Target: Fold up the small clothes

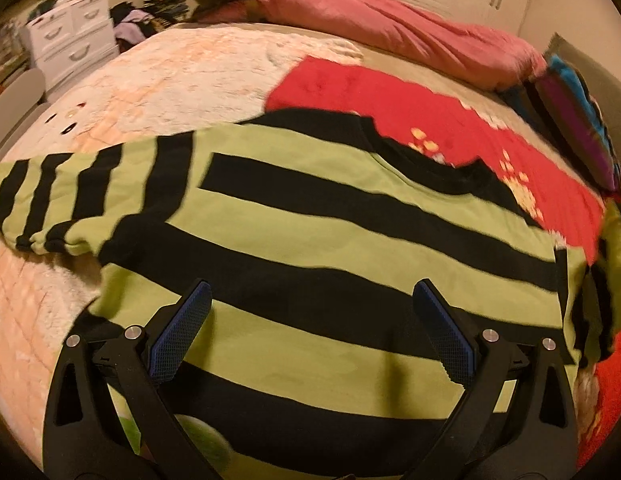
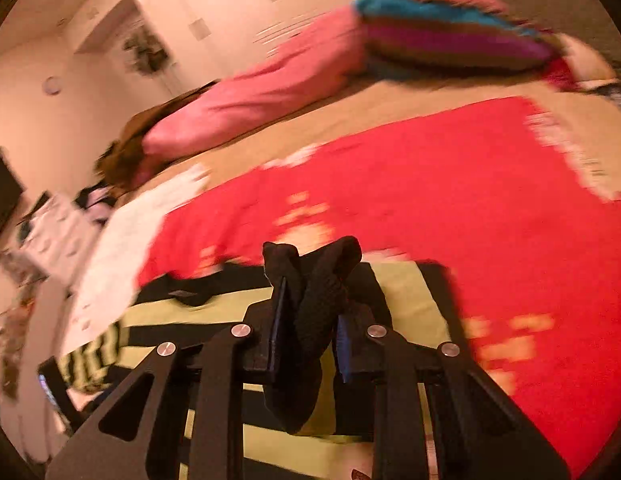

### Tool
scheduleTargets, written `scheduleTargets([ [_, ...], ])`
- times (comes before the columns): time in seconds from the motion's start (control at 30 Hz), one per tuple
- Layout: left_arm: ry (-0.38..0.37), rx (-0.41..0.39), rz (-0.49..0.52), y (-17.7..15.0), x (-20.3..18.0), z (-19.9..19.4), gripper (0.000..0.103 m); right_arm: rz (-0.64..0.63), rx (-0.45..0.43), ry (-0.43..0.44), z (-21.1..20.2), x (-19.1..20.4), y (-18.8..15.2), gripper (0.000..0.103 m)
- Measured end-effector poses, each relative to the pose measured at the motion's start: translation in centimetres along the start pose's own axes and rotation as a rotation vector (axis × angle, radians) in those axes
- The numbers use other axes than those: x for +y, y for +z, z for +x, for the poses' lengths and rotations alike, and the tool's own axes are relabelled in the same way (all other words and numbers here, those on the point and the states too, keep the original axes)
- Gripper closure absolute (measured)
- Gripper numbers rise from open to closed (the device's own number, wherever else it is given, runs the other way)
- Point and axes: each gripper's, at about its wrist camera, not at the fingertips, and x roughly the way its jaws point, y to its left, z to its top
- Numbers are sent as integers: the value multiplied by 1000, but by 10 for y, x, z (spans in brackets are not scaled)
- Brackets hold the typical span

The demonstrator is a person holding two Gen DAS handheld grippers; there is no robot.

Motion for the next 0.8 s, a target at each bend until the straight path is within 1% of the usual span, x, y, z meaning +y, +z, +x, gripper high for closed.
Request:
scheduleTargets([
  [0.07,10,-15,-26,4,10,-2,8,0,34,54,21,27,-2,82],
  [0.17,20,-33,-66,8,24,-5,8,-34,84,120,56,75,-8,82],
  [0.27,26,-41,-104,10,37,-5,8,-45,144,174,79,101,-19,77],
  [0.3,25,-44,-111,10,39,-6,8,-55,153,192,83,111,-22,70],
  [0.33,24,-45,-116,11,41,-6,8,-67,151,213,85,117,-22,60],
  [0.37,25,-48,-116,11,42,-6,8,-79,140,233,84,123,-21,57],
  [0.4,25,-50,-114,11,41,-7,8,-91,118,258,81,129,-20,50],
  [0.43,17,-50,-110,11,41,-7,8,-97,105,274,78,131,-20,48],
  [0.47,6,-51,-108,11,40,-7,8,-103,91,279,74,131,-18,48],
  [0.53,-29,-52,-104,11,37,-8,8,-131,73,222,67,120,-16,48],
  [0.57,-58,-55,-101,11,35,-9,8,-139,73,202,67,118,-16,48],
  [0.63,-126,-52,-100,11,29,-9,8,-161,68,132,61,99,-19,48],
  [0.67,-190,-49,-98,11,24,-8,8,-173,67,92,58,91,-22,48],
  [0.73,-257,-45,-88,11,14,-8,8,-190,63,18,50,70,-29,44],
  [0.77,-275,-45,-84,12,9,-7,8,-196,64,-21,46,58,-34,43],
  [0.8,-295,-38,-76,13,2,-6,8,-195,65,-37,43,48,-38,43],
])
